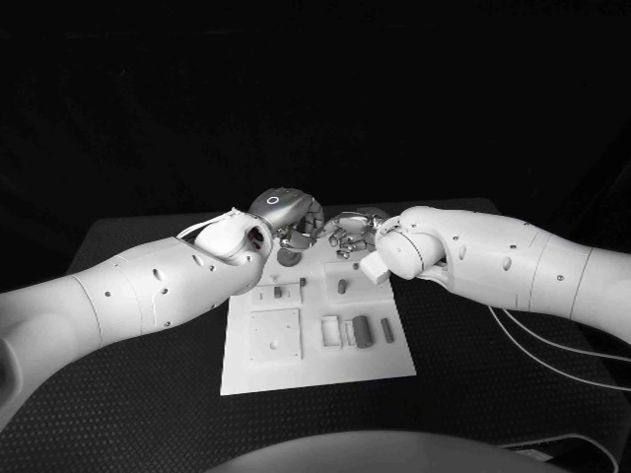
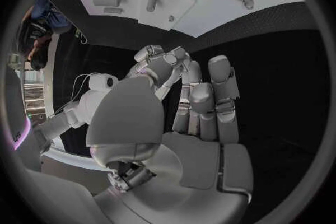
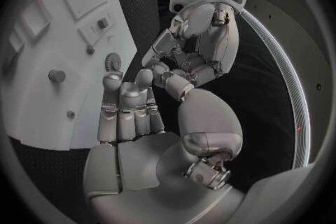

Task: Assemble the parts on the task board

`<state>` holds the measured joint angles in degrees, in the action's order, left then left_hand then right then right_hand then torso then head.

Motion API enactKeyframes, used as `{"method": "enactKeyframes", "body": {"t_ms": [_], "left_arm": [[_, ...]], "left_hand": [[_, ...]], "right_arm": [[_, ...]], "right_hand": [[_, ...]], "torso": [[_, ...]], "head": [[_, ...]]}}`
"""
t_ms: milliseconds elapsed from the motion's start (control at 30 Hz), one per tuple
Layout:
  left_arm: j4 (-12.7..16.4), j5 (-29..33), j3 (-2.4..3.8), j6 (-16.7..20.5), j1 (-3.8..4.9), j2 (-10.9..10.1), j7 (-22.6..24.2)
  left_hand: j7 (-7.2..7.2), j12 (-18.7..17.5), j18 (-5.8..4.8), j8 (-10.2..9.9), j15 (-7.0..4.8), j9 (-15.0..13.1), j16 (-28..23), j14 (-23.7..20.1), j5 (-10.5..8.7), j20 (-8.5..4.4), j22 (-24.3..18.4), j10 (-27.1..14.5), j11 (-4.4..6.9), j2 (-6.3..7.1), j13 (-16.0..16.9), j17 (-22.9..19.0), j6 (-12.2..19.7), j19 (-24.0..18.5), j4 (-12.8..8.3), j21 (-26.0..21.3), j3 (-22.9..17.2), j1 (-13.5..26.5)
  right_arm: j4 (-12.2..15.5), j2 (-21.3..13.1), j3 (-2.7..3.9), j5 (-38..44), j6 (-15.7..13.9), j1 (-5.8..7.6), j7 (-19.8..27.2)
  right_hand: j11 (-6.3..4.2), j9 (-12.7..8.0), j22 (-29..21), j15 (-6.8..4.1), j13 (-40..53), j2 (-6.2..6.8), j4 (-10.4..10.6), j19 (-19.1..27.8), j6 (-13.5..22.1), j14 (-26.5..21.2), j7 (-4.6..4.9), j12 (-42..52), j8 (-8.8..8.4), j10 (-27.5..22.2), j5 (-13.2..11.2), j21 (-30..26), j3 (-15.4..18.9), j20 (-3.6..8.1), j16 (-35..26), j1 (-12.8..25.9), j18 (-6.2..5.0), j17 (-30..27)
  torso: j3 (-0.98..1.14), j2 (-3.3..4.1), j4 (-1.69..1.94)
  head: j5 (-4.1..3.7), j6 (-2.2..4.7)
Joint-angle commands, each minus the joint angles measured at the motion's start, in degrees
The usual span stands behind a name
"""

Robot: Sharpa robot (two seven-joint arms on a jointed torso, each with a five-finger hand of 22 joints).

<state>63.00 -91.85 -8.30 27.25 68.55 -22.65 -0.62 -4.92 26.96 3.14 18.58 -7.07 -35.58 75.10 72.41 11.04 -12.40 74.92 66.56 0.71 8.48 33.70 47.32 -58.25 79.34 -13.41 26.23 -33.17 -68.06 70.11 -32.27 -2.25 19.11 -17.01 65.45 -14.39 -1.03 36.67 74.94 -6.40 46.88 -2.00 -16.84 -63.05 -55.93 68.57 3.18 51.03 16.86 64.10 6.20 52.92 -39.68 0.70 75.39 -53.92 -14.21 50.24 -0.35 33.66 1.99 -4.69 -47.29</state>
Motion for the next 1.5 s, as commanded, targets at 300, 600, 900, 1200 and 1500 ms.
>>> {"method": "enactKeyframes", "body": {"t_ms": [300,600,900,1200,1500], "left_arm": [[-0.05,0.16,-0.05,-1.43,-0.06,0.26,0.24],[-0.07,0.19,-0.05,-1.79,-0.06,0.3,0.24],[-0.14,0.19,-0.06,-2.14,-0.06,0.31,0.08],[-0.16,0.19,-0.07,-2.51,-0.09,0.18,0.08],[-0.13,0.57,-0.07,-2.58,-0.1,0.12,0.15]], "left_hand": [[-0.97,-3.37,1.61,-0.73,0.63,-0.35,-0.64,0.05,0.31,0.3,1.17,2.8,-0.67,-0.51,-1.07,0.22,-0.69,-0.17,-0.51,0.11,-0.13,0.35],[-1.05,-4.68,1.72,-0.89,0.75,-0.48,-0.8,0.09,0.29,0.44,1.16,3.16,-0.78,-0.49,-1.1,0.25,-0.61,-0.16,-0.48,0.07,-0.13,0.52],[-1.06,-5.22,1.76,-0.96,0.77,-0.54,-0.91,0.09,0.29,0.49,1.15,3.43,-0.8,-0.43,-1.05,0.25,-0.6,-0.2,-0.43,0.01,-0.09,0.65],[-1.07,-5.76,1.77,-1.0,0.79,-0.62,-1.06,0.04,0.28,0.54,1.12,3.62,-0.83,-0.44,-1.0,0.22,-0.62,-0.27,-0.39,-0.07,-0.07,0.74],[-1.05,-7.64,1.84,-1.05,0.85,-0.9,-1.41,0.23,0.15,0.62,1.15,4.32,-0.89,-0.25,-1.06,0.11,-0.73,-0.26,-0.36,-0.14,0.14,1.04]], "right_arm": [[0.67,0.17,0.12,-1.63,2.49,0.08,2.14],[0.7,0.17,0.12,-1.78,2.86,0.08,2.38],[0.79,0.09,0.12,-1.91,3.87,0.04,3.07],[0.83,0.01,0.12,-2.31,4.75,-0.12,3.88],[0.85,-0.1,0.12,-2.72,5.34,-0.17,4.57]], "right_hand": [[0.17,1.06,0.78,-0.32,-0.13,0.95,0.14,0.03,-2.44,-0.32,2.23,-0.38,-0.04,0.03,0.28,0.17,0.14,0.25,-0.2,0.05,-0.79,-0.1],[0.38,1.04,0.6,-0.19,-0.21,2.01,0.26,0.32,-1.89,-0.73,2.45,-0.77,-0.48,-0.63,0.29,-0.16,0.44,0.06,-0.54,0.5,-0.79,-0.2],[0.61,1.01,0.41,0.0,-0.21,3.4,0.52,0.51,-1.46,-1.11,2.68,-1.0,-0.9,-1.2,0.3,-0.5,0.69,-0.17,-0.86,1.06,-0.79,-0.3],[0.9,0.96,0.17,0.25,-0.24,4.56,0.83,0.86,-0.94,-1.67,2.97,-1.29,-1.39,-1.94,0.3,-1.02,0.72,-0.44,-1.3,1.53,-0.79,-0.43],[1.0,0.97,0.09,0.37,-0.25,4.75,0.9,1.08,-0.82,-1.95,3.06,-1.4,-1.54,-2.24,0.32,-1.24,0.66,-0.56,-1.51,1.57,-0.79,-0.49]], "torso": [[0.02,0.0,0.0],[0.0,0.0,-0.02],[-0.02,0.0,0.01],[-0.02,-0.01,-0.08],[-0.05,-0.03,0.03]], "head": [[0.07,-0.03],[0.07,0.0],[0.19,0.02],[0.03,0.1],[-0.06,0.12]]}}
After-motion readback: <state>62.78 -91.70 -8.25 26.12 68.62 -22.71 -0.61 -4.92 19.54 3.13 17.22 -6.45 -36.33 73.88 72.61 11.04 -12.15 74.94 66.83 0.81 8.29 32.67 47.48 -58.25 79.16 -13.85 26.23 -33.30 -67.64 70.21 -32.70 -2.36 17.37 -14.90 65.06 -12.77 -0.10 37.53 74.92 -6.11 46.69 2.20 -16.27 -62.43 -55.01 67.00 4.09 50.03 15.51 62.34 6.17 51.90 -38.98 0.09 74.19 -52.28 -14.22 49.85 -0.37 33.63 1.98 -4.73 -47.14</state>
